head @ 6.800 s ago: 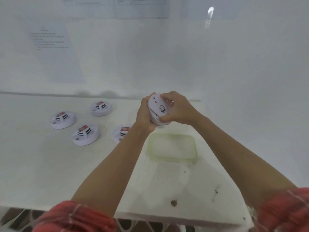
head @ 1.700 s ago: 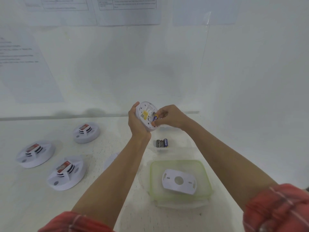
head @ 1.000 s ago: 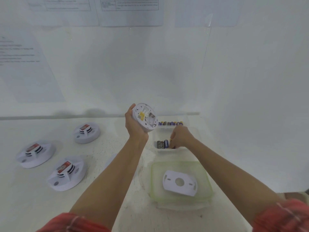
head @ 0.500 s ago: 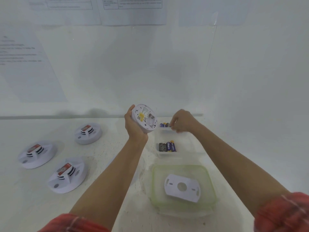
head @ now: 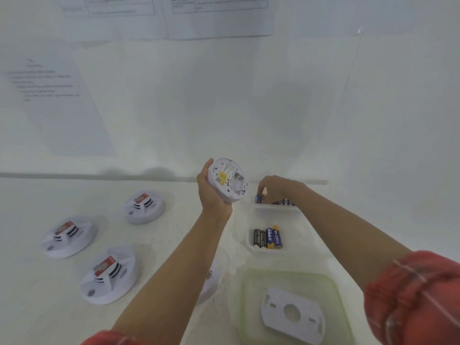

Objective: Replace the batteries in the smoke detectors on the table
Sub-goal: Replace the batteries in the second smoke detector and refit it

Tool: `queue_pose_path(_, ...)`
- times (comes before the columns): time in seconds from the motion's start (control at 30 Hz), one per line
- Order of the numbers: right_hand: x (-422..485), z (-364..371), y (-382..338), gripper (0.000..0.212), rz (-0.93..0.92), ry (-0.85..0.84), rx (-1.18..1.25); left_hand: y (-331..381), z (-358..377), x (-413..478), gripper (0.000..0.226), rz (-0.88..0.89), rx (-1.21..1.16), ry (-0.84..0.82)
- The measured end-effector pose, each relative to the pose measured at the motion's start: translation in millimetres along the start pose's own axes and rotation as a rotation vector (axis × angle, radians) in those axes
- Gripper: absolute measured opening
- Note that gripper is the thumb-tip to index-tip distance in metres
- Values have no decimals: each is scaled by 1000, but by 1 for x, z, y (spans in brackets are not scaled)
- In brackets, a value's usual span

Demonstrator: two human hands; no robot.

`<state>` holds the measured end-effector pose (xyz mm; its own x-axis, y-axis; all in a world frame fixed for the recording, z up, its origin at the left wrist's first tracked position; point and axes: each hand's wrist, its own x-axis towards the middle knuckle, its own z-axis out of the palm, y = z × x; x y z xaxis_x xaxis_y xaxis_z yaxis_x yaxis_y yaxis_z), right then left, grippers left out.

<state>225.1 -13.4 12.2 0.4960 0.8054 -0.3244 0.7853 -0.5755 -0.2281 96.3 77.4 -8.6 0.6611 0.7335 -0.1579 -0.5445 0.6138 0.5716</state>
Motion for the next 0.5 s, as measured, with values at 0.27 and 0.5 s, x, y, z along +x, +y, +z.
queue_pose_path(0.27, -8, -6, 2, 37, -46, 158, 289, -1, 0, 1, 36, 26, 0, 5)
queue_pose_path(0.5, -67, -23, -21, 23, -253, 279, 759, -2, 2, -5, 45, -42, 14, -55)
